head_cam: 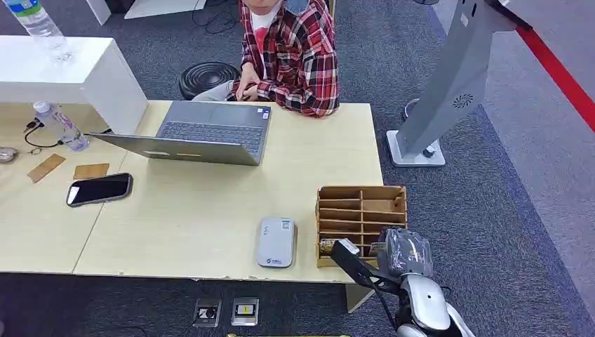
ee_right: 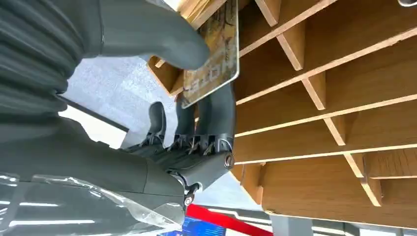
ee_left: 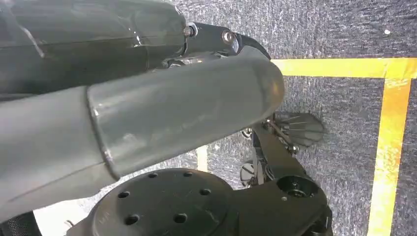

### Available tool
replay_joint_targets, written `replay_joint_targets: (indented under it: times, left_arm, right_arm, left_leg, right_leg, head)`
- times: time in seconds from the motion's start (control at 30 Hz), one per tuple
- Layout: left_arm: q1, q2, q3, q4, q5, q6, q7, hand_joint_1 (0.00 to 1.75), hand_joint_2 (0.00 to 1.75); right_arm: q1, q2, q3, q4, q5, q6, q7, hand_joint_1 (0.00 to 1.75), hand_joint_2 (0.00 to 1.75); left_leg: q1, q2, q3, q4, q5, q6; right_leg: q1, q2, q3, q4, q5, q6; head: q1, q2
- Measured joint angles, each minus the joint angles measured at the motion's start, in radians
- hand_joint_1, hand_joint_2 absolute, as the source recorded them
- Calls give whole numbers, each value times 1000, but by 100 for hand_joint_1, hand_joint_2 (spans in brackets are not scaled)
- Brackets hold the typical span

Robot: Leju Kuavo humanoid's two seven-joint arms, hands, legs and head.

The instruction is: Pass the card to the sensor for recognition and then transmit it.

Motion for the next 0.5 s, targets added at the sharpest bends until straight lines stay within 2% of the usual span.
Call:
replay_joint_targets:
  times: [0.07,0.1,0.13,0.27,0.5]
  left_arm:
    - [0,0,0,0,0,0,0,0,0]
    - [0,0,0,0,0,0,0,0,0]
    - [0,0,0,0,0,0,0,0,0]
    - [0,0,0,0,0,0,0,0,0]
    - [0,0,0,0,1,1,0,0,0]
  right_arm:
    - [0,0,0,2,0,0,0,150,175]
    - [0,0,0,3,0,0,0,150,175]
    - [0,0,1,4,0,-1,0,175,175]
    - [-1,0,6,5,16,-12,1,175,175]
    - [-1,-12,4,-10,124,-43,6,175,175]
  left_leg:
    - [0,0,0,0,0,0]
    - [0,0,0,0,0,0]
    - [0,0,0,0,0,0]
    - [0,0,0,0,0,0]
    - [0,0,1,0,0,0]
  right_leg:
    - [0,0,0,0,0,0]
    - [0,0,0,0,0,0]
    - [0,0,0,0,0,0]
    - [0,0,0,0,0,0]
    - [0,0,0,0,0,0]
  head:
    - [0,0]
    - [0,0]
    - [0,0]
    - [0,0]
    - [0,0]
